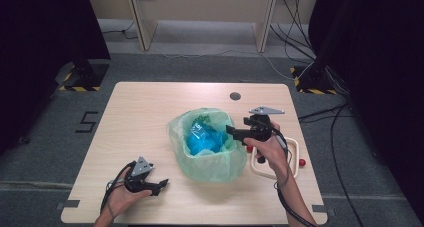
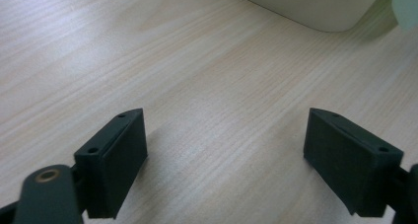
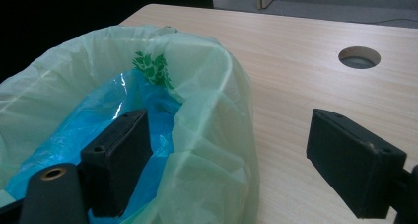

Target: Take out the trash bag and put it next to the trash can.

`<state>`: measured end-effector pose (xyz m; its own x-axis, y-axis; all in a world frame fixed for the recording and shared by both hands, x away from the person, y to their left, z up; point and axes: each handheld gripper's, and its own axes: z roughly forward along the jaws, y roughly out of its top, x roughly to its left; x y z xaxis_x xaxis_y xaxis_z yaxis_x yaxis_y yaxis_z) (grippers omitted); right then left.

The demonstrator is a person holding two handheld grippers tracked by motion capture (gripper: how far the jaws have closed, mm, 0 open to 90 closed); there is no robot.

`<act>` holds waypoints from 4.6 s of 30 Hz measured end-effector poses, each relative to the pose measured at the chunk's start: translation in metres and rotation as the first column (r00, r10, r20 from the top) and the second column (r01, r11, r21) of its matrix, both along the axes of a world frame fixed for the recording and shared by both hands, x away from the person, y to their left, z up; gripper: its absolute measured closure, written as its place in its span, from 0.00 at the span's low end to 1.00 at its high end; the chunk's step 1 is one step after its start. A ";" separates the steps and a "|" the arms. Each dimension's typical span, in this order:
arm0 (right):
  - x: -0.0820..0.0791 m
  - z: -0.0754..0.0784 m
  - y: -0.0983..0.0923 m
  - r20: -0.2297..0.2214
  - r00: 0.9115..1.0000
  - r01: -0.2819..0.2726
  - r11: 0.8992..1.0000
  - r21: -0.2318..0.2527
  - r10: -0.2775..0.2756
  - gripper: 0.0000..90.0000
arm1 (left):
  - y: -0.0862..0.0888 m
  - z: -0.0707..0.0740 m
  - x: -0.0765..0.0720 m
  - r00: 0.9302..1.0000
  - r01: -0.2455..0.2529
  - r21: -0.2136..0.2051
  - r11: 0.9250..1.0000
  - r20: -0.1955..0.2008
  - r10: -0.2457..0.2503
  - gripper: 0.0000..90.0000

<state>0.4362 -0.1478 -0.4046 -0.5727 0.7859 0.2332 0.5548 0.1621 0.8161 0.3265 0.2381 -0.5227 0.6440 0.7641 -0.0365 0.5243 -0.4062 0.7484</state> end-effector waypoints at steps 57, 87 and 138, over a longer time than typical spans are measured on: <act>0.052 0.008 0.044 -0.045 0.985 -0.171 0.968 -0.186 0.165 0.53 | -0.079 0.063 -0.013 0.977 0.052 -0.189 0.981 0.215 -0.010 0.30; 0.040 0.032 0.032 0.058 0.993 -0.099 0.987 -0.130 0.107 1.00 | -0.069 0.089 -0.028 0.943 0.103 -0.198 0.975 0.333 -0.032 0.99; 0.049 0.146 0.129 0.152 0.943 -0.315 0.940 0.127 0.296 1.00 | 0.046 0.209 -0.044 0.863 0.073 -0.388 0.919 0.486 0.137 0.99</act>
